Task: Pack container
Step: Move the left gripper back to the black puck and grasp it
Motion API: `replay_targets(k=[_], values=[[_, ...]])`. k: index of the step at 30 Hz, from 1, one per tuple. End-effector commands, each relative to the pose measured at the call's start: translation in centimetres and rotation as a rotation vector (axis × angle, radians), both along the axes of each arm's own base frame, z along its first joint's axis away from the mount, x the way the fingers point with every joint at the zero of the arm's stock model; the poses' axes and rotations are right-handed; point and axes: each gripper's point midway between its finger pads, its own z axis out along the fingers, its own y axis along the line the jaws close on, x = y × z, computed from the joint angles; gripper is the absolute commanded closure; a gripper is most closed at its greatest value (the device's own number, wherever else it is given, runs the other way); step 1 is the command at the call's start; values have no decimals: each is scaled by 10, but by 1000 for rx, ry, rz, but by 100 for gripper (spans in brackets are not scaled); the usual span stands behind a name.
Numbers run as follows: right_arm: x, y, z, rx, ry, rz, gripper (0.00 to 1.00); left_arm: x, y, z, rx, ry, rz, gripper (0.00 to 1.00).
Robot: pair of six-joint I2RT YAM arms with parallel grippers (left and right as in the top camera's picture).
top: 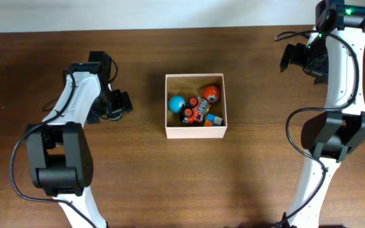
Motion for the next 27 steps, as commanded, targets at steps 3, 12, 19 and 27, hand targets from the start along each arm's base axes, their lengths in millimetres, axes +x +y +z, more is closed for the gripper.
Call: replay_targets(k=[3,12,19,27], values=[[-1,1,3,6,-3,-10,1,10,0,-7,-7,-33,-28,4],[-1,1,3,6,-3,-10,1,16,6,-32,16,-13,-30,4],[-1,1,3,6,-3,-10,1,19,6,-39,16,-15,-30,4],[-1,1,3,6,-3,-10,1,20,6,-39,16,-17,-30,20]])
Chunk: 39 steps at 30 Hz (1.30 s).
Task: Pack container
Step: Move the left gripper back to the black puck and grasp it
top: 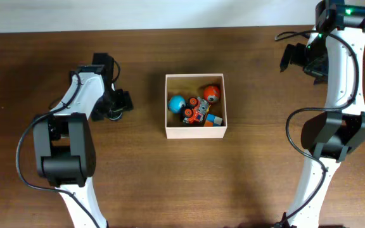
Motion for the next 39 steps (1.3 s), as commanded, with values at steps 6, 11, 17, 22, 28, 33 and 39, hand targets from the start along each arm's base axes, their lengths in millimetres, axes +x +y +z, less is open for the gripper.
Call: replay_targets(k=[6,11,17,22,28,33,39], values=[[-1,1,3,5,-4,-9,1,-1,9,-5,36,9,1,20],[-1,1,3,5,-4,-9,1,-1,10,-5,39,9,0,21],[-1,1,3,5,-4,-9,1,-1,9,-5,35,9,1,40],[-1,1,3,5,-4,-9,1,-2,9,-5,35,13,0,46],[-1,1,3,5,-4,-9,1,-2,9,-5,36,12,-4,48],[-1,1,3,5,-4,-9,1,-2,9,-5,36,12,-23,49],[-1,1,3,5,-4,-9,1,2,9,2,34,5,-24,53]])
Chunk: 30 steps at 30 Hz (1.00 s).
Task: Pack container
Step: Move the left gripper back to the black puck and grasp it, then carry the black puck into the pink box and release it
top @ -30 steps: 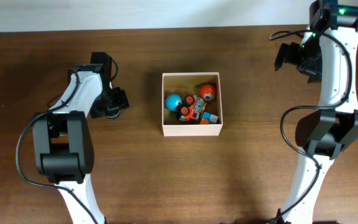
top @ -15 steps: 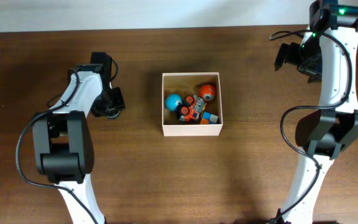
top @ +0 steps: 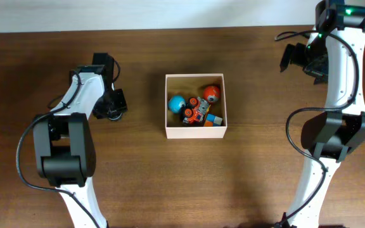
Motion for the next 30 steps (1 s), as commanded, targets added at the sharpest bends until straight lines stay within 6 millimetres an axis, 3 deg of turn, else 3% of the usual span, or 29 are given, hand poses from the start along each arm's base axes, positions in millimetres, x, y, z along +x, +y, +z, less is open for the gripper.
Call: replay_targets(k=[1,6,11,16,23,30], values=[[-1,1,3,5,-4,-9,1,2,3,5,4,6,-10,53],[-1,1,3,5,-4,-9,1,14,-4,36,1,-13,-36,53],[-1,1,3,5,-4,-9,1,26,-27,77,-1,-59,-98,54],[-1,1,3,5,-4,-9,1,29,-69,112,-8,-100,-191,54],[-1,1,3,5,-4,-9,1,15,-159,152,-74,-163,-414,53],[-1,1,3,5,-4,-9,1,-7,-214,156,-87,-174,-547,53]])
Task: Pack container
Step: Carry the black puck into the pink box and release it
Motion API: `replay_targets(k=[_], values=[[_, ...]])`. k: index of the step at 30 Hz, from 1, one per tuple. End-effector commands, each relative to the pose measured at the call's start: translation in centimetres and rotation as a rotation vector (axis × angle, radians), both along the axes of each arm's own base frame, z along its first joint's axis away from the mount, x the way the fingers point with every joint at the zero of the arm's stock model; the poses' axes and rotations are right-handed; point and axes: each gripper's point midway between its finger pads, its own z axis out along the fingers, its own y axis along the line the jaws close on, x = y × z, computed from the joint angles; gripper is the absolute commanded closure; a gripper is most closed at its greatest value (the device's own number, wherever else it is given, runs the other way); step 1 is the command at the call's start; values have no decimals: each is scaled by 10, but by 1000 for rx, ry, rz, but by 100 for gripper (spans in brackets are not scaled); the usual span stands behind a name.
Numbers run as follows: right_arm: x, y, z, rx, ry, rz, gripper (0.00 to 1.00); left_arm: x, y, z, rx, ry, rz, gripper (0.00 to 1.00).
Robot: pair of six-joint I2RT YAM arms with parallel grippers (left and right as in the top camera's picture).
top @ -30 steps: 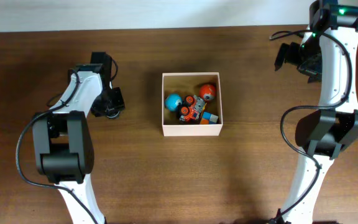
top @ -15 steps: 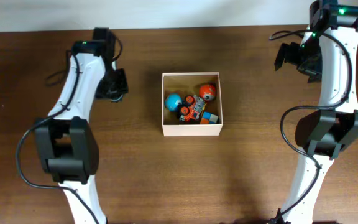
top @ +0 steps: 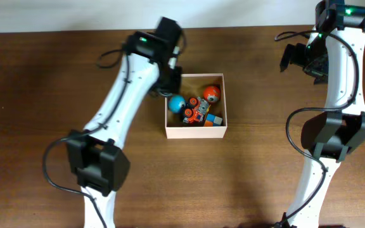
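Note:
The open cardboard box (top: 195, 132) sits mid-table. Inside it lie a blue ball (top: 177, 102), an orange ball (top: 211, 94), an orange toy vehicle (top: 196, 111) and a small blue block (top: 216, 120). My left arm reaches across from the left, and its gripper (top: 171, 85) hangs over the box's far-left corner. The wrist hides its fingers, so any load is hidden. My right gripper (top: 291, 58) hovers high at the far right, well away from the box. Its fingers are too dark to read.
The brown wooden table (top: 265, 171) runs to a pale wall along the far edge. The right arm's base stands at the right side, and the left arm's base at the front left.
My left gripper was low over the table left of the box. It is now at the box's far-left corner, with the arm stretched across. The right arm and box contents are unchanged.
First my left gripper was on the table left of the box with its fingers spread. It stayed there through the following moments, and its fingers looked closer together by the last one. Now it is over the box's corner. The right arm never moved.

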Motion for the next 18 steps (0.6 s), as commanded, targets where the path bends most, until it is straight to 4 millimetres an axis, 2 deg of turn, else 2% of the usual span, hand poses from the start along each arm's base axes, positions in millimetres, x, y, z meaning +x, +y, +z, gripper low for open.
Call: replay_targets(k=[1,4,9,18], values=[[-1,1,3,5,-4,-9,1,-9,-25,8,-16,-20,-78,53],[-1,1,3,6,-4,-9,1,-12,-40,9,-26,-39,-108,53],[-1,1,3,5,-4,-9,1,-10,-43,7,-29,-44,-113,52],[-1,1,3,6,-4,-9,1,-8,-44,-25,-3,6,-112,52]])
